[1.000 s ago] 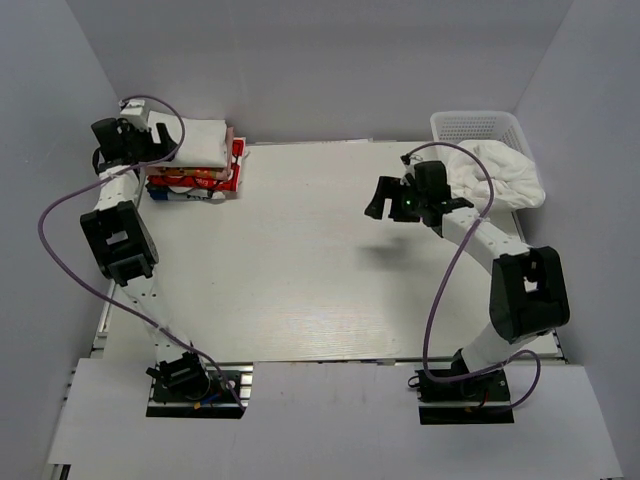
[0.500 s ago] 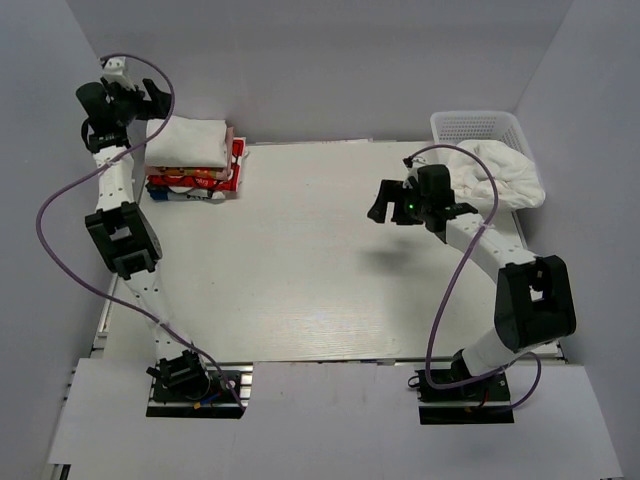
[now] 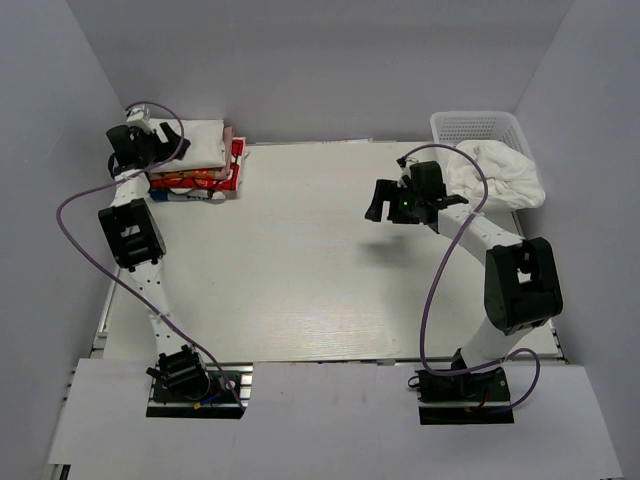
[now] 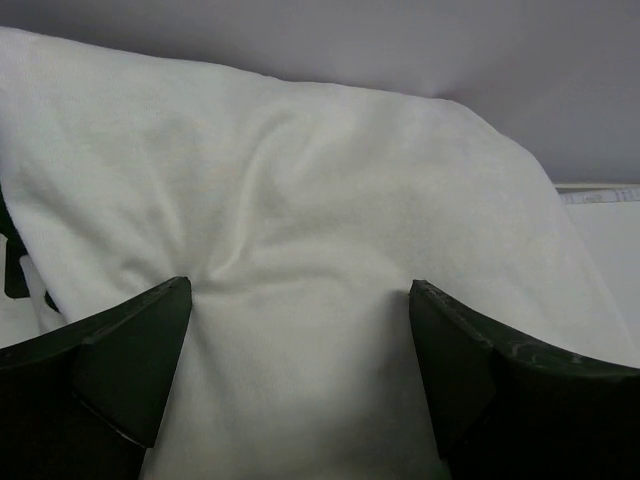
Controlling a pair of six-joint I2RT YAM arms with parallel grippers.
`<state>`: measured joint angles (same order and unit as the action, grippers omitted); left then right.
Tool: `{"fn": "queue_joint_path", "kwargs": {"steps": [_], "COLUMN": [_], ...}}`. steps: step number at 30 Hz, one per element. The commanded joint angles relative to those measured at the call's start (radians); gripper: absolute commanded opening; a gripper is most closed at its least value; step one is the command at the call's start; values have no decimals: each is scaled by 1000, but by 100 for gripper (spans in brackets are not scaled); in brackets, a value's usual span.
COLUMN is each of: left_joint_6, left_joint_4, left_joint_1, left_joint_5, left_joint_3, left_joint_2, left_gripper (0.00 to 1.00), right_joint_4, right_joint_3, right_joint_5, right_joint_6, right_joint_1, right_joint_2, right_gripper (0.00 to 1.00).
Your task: Fold and stack the t-shirts
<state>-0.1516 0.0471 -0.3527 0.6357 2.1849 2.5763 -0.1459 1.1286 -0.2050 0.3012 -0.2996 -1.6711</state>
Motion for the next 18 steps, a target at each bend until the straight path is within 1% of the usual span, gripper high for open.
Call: {"fn": "queue_joint_path", "kwargs": {"steps": [1,3,5,6,7,8,9,10,11,12,13,14,15,17,18], "left_joint_6": [-61,-84,-104,-105,-105,-76,-54,-54,-54,-71,-71,-71,-83,-100,-115], "left_joint_4": [-27,-18,-18,-18,-45,-79,-98,-63,-8,47,113,114,49,-71,-145], "left_joint_1": [-3,-3,-3,-3,6,6,15,15,15,24,24,24,35,44,44], "left_joint_5": [60,94,94,70,53,35,-37,-59,-59,-68,-82,-124,-154,-207,-232], "left_joint_3": [-39,-27,-27,-27,-39,-57,-94,-223,-310,-465,-526,-568,-605,-605,-587], "left_joint_2": [-51,-91,-132,-157,-216,-257,-307,-367,-501,-572,-637,-745,-790,-861,-928], "left_gripper": [100,100,100,100,100,100,100,100,100,100,100,100,100,100,100], "right_joint_4": [18,26,32,32,32,38,49,60,92,98,98,89,80,74,87], "right_joint_3": [10,-9,-12,-12,-7,-4,-18,-24,-44,-62,-72,-73,-87,-115,-165], "right_joint_5": [-13,-23,-33,-54,-83,-92,-102,-108,-102,-96,-80,-61,-54,-27,-25], "right_joint_6": [-23,-31,-30,-36,-42,-45,-48,-51,-51,-53,-72,-71,-74,-62,-54], "right_joint_1": [-3,-3,-4,-7,-7,-12,-27,-30,-33,-38,-45,-49,-53,-52,-52], "right_joint_2": [43,57,83,99,106,125,148,160,175,210,221,244,264,307,341], "right_gripper": [90,90,90,90,90,90,90,90,90,90,90,90,90,90,90]}}
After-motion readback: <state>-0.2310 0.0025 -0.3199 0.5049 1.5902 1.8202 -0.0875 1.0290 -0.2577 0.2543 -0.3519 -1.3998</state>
